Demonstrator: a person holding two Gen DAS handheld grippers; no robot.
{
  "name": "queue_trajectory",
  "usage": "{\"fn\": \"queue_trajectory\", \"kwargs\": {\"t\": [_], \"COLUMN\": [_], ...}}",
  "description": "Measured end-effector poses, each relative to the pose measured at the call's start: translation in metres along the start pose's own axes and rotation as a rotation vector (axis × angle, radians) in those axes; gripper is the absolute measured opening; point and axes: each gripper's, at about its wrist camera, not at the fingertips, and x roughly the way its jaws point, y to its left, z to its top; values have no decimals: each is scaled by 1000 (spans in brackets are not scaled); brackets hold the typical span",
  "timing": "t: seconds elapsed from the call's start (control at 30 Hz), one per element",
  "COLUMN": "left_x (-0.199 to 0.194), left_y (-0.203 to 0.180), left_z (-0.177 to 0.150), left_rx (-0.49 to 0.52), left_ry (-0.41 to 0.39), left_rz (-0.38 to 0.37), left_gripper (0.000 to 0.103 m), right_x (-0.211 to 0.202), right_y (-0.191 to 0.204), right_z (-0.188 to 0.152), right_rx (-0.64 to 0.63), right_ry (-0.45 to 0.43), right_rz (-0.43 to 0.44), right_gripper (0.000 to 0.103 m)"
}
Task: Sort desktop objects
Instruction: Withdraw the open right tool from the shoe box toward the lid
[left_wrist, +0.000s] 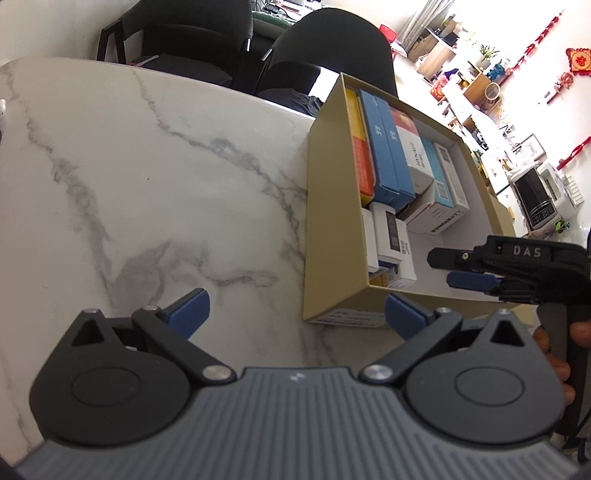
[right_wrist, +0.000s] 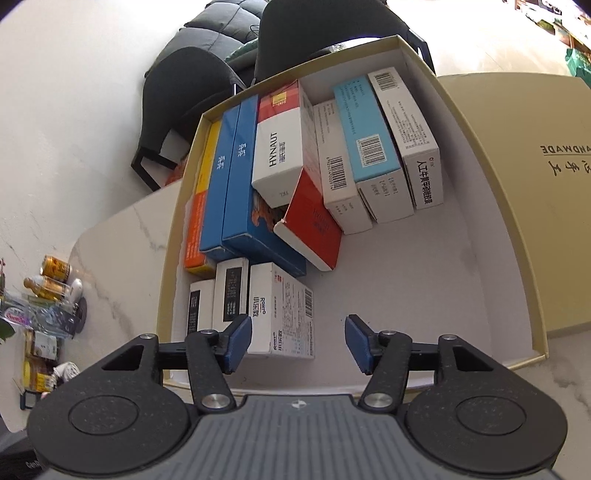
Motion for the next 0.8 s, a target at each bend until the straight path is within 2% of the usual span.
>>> {"fn": "queue_trajectory", "kwargs": {"t": [0.23, 0.33, 0.43, 0.67, 0.8], "left_x": [-3, -4, -7, -11, -16], "left_y": [11, 13, 15, 20, 19], "left_z": [-4, -4, -5, -7, -6], "left_rx": [-13, -12, -4, 10, 34], "left_ry": [0, -3, -5, -2, -4], "left_rz": [-15, -29, -40, -55, -60], "left_gripper": [103, 103, 103, 103, 103], "right_x": [-2, 1, 0, 0, 1], "right_y": [9, 16, 23, 34, 44], "right_z": [-5, -9, -14, -22, -28], "right_rx": [-33, -39, -50, -32, -62], "right_ry": [-2, 16, -16, -8, -37], "right_rz": [-35, -38, -50, -31, -56], "right_gripper": [63, 68, 67, 68, 67]}}
